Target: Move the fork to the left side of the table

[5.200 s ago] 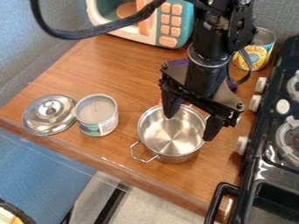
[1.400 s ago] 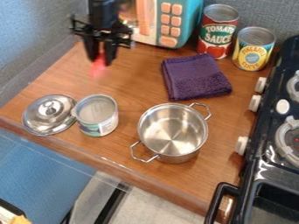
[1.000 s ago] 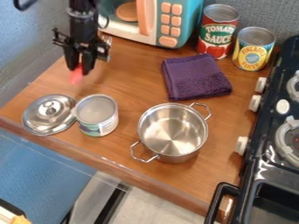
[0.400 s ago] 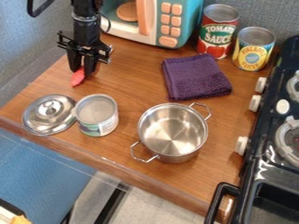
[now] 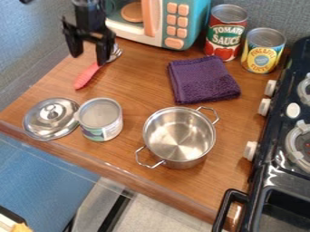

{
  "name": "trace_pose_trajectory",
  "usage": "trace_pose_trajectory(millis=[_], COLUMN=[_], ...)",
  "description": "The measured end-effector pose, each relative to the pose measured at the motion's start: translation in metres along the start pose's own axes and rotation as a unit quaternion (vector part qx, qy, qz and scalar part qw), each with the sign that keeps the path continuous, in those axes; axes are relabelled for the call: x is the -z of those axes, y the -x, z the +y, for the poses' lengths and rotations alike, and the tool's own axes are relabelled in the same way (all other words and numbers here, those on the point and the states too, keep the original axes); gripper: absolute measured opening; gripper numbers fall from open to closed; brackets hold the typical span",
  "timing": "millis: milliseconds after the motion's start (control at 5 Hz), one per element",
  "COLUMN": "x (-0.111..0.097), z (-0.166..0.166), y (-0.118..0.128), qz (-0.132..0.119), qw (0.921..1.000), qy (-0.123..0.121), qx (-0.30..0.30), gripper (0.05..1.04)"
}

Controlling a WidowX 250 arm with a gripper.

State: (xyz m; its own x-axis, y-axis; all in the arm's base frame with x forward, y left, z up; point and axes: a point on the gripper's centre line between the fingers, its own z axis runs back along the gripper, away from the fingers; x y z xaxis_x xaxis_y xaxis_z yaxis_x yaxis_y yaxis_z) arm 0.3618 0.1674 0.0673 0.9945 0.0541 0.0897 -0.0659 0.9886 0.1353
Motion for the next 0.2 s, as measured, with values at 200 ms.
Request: trace_pose_trajectory(millis=[200], x=[-0.0159], z=[0.0021], y=[0.0043], qz=[-0.016], qw=[0.9998], qy=[0.011], qx=[0.004], gripper=[1.005])
